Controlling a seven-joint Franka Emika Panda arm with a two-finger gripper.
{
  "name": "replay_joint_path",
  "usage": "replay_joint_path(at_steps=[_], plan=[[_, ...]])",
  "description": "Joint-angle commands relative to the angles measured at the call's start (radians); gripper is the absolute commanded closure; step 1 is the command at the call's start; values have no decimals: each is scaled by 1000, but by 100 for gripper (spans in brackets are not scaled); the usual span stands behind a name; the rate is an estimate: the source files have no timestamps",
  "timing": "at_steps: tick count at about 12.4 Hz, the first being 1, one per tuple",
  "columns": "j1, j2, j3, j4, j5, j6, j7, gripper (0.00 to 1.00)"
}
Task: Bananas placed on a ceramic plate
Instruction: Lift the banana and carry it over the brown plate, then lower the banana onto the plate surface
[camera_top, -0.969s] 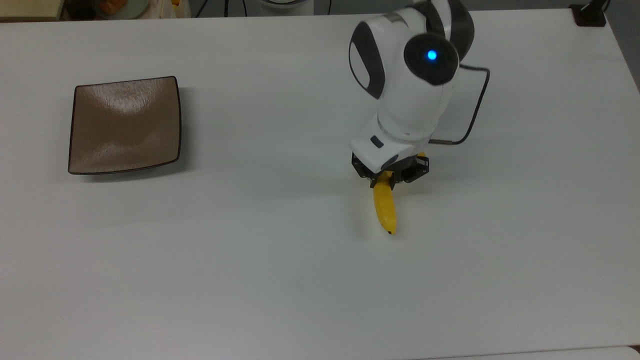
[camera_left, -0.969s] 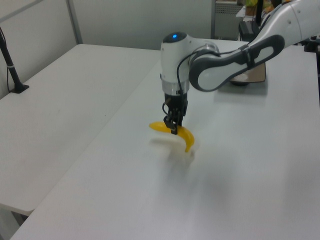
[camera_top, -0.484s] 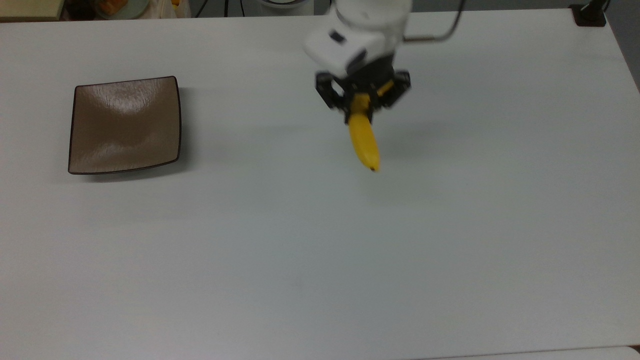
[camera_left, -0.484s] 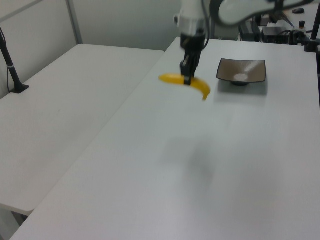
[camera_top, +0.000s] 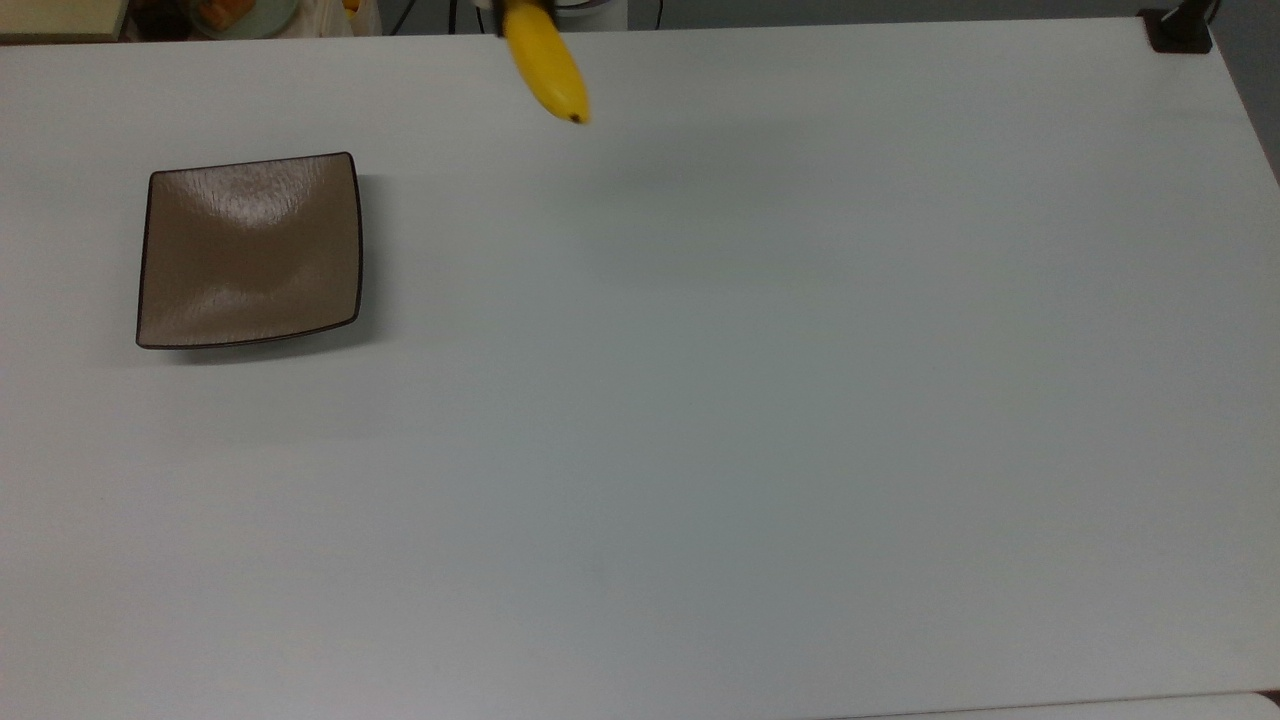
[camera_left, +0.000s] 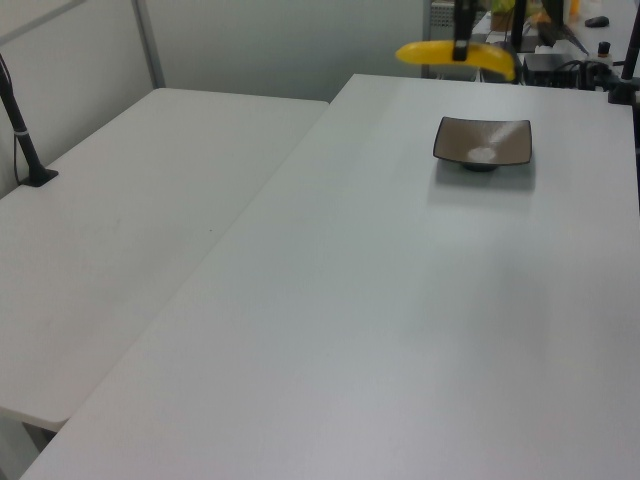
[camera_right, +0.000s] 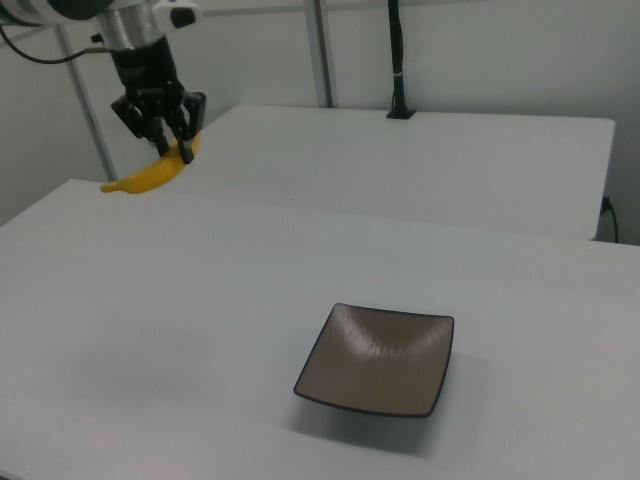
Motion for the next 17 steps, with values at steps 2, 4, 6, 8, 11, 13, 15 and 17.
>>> replay_joint_path(at_steps=[2, 4, 6, 8, 11, 13, 15, 17], plan=[[-192, -45, -1, -77, 21, -10, -290, 100], [-287, -24, -1, -97, 23, 45, -398, 100], [-379, -9, 2, -136, 32, 117, -467, 100], [-453, 13, 1, -175, 67, 184, -550, 100], [-496, 89, -15, -181, 71, 256, -584, 100], [-498, 146, -45, -184, 74, 347, -584, 100], [-498, 182, -45, -184, 74, 392, -584, 100], [-493, 227, -45, -201, 74, 453, -584, 100]])
